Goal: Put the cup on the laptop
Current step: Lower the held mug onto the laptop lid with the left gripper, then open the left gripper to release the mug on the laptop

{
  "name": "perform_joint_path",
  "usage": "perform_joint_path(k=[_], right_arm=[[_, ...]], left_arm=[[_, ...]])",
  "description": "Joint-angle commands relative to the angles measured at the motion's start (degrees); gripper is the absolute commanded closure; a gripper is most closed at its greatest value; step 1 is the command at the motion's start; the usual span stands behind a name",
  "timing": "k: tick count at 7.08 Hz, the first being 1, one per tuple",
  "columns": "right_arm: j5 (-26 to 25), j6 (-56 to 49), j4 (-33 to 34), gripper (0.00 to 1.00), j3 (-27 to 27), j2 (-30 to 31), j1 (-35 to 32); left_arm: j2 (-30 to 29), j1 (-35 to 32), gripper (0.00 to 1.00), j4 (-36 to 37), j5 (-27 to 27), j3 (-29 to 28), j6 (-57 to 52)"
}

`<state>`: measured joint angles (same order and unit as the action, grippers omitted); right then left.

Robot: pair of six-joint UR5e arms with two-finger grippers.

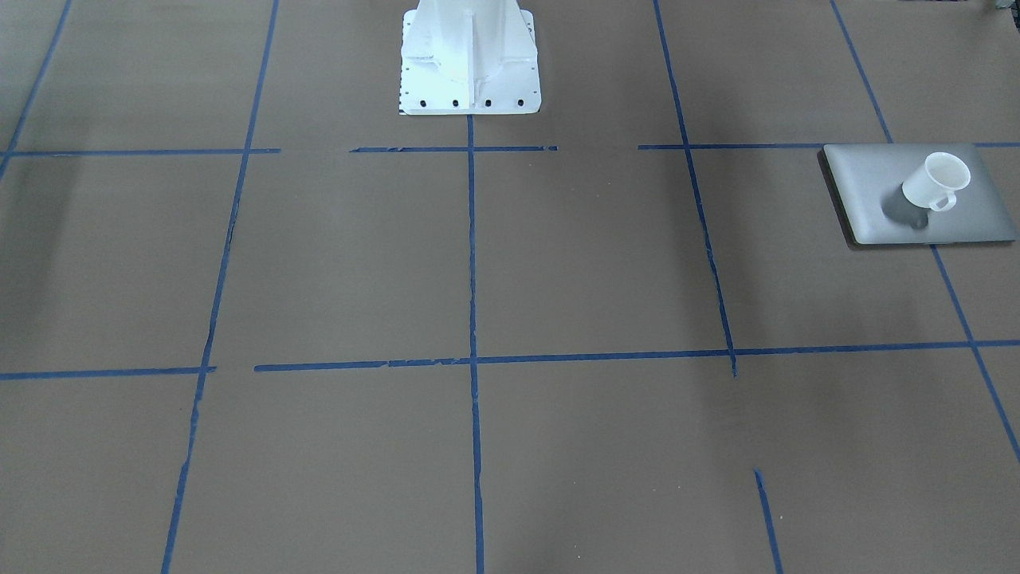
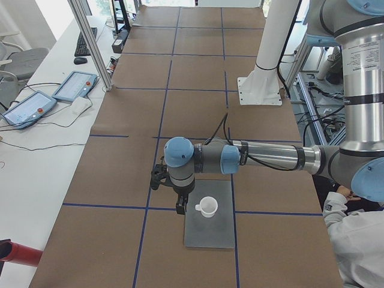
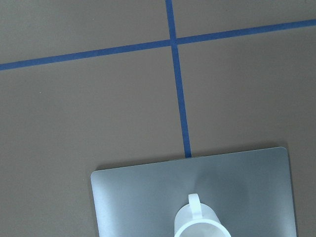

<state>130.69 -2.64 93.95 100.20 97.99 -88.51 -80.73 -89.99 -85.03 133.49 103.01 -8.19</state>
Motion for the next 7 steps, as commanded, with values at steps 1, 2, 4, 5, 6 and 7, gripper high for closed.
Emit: perform_joint_path(k=[1,2,4,5,6,7], right_arm=[[0.0,0.0,0.0,0.0,0.0,0.01,0.0],[0.0,0.0,0.0,0.0,0.0,0.01,0.0],[-0.09,0.0,0.09,0.0,0.0,-0.07,0.0],[0.0,0.0,0.0,0.0,0.0,0.01,0.0],[0.0,0.0,0.0,0.0,0.0,-0.07,0.0],[0.0,0.0,0.0,0.0,0.0,-0.08,0.0]], left_arm=[[0.31,-0.36,0.0,0.04,-0.07,0.0,0.02],[0.4,-0.45,0.0,0.31,-0.07,0.09,0.02],[1.79,-0.71,0.0,0.4,0.02,0.96,0.02],[1.89,-0.71,0.0,0.57,0.02,0.97,0.02],[1.81,-0.71,0.0,0.57,0.1,0.79,0.02],[1.72,-0.62,0.0,0.22,0.11,0.1,0.02]])
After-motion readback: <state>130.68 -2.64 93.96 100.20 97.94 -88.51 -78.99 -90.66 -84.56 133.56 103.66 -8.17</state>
